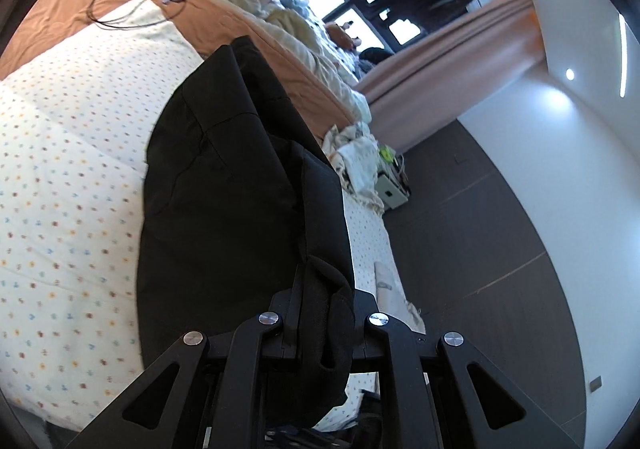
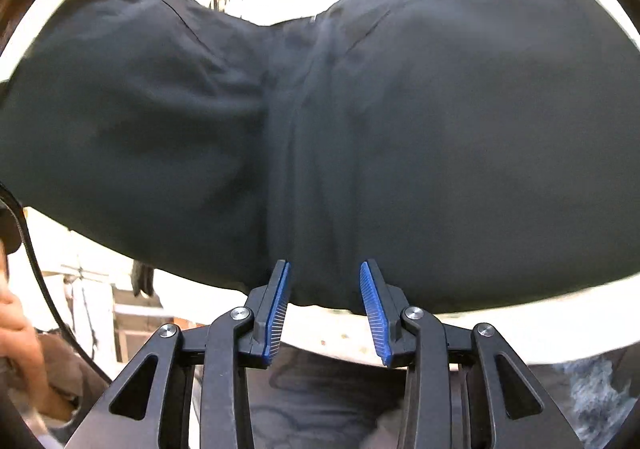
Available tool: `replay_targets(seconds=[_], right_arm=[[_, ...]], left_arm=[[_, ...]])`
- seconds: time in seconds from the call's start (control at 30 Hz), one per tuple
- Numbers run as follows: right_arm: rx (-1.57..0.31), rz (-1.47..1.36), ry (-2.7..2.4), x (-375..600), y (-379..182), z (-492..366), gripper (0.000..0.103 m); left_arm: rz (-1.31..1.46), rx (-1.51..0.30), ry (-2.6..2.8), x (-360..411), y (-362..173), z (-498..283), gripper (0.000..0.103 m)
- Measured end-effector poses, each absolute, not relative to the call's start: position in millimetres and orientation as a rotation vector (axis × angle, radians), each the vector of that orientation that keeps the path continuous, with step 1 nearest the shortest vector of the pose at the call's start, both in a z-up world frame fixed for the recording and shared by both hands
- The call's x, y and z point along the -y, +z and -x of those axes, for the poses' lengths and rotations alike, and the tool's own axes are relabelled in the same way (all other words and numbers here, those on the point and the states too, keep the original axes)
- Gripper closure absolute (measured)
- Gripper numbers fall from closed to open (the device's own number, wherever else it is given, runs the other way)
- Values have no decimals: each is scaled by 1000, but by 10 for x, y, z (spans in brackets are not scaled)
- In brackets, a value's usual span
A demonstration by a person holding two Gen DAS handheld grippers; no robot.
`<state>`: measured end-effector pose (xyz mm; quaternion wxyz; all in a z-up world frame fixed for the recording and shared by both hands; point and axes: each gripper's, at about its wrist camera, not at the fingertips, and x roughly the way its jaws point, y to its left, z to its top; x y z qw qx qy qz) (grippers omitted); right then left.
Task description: Fold large clothes
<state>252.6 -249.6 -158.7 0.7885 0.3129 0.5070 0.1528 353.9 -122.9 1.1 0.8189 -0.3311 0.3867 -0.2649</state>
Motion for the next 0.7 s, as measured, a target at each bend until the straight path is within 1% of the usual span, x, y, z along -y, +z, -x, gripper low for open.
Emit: replay_targets(seconds=[0.13,0.4,0.53,0.7], right_arm=[[-995,-752,249,3064,-1370,-2269,65],[-877,-886,54,4070,-1351,-1666,65],[-866,-947,-21,4372,-1465,-1440,65],[-853,-969,-39,4446,-1504,-1397,65]], left_arm=[[644,-883,-596,1723,-101,-3656,90],[489,-1056,-599,2717,-632,-3753,90],[411,-1113,-603,3038,-856,-3651,90],[340,-1155,-597,3280,-1074,-3518,90]])
